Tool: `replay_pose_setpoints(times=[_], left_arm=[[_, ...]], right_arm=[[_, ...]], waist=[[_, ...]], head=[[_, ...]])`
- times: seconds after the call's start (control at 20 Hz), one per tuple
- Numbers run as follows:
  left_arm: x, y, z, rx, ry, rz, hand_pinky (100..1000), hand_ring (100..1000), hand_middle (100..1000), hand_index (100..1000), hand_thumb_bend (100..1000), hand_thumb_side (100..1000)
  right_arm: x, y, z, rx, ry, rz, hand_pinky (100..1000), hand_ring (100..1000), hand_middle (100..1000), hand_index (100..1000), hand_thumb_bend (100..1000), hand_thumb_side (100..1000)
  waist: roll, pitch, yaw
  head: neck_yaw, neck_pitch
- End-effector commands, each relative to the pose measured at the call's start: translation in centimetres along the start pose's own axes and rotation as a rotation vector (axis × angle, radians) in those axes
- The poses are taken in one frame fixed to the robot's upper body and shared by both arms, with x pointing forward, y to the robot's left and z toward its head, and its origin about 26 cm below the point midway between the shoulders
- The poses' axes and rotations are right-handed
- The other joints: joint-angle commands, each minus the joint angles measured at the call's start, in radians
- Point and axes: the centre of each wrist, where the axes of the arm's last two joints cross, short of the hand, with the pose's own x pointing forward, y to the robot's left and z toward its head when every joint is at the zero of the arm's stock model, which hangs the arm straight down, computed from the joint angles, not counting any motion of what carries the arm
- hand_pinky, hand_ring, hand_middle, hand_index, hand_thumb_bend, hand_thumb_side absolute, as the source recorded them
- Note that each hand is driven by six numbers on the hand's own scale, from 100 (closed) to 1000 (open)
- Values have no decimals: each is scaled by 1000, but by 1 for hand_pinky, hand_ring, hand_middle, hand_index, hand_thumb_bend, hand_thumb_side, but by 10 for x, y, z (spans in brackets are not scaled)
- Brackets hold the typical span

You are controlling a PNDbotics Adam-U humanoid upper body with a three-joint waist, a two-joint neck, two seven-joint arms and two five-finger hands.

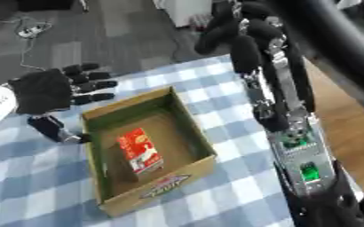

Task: Pick up objects on the table and place them in the box.

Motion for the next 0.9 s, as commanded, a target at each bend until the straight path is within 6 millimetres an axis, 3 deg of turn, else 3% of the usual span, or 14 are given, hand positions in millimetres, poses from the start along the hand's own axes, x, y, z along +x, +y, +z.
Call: replay_pose_setpoints(times=[0.05,0.1,0.15,0.2,0.25,0.6,0.9], left_arm=[[-19,34,26,252,94,97,812,900,935,954,196,1000],[-19,42,31,254,148,110,824,910,943,959,197,1000],[-18,49,33,259,191,123,699,827,872,891,177,1000],[-14,57,35,275,243,144,719,844,889,894,179,1000],[-9,64,36,296,291,172,630,776,826,868,169,1000],[57,112,39,513,515,458,518,679,743,831,158,1000],[84,105,42,757,606,631,479,630,709,819,157,1000]], right_arm=[[0,-10,2,-6,10,42,402,438,485,574,100,1000],[0,-13,5,-15,27,56,402,439,485,574,100,1000],[-1,-15,7,-24,40,67,401,437,485,576,100,1000],[-2,-18,9,-37,58,82,401,438,485,576,100,1000],[-3,-20,11,-49,72,95,401,437,486,577,100,1000],[-5,-29,18,-104,128,157,401,436,487,580,100,1000],[-5,-31,22,-120,146,179,400,435,488,581,100,1000]], waist=[[0,-14,9],[-1,-15,15],[-3,-15,20],[-5,-15,26],[-7,-15,31],[-21,-4,59],[-34,2,74]], head=[[-10,17],[-10,28],[-11,33],[-13,37],[-19,39],[-59,41],[-97,41]])
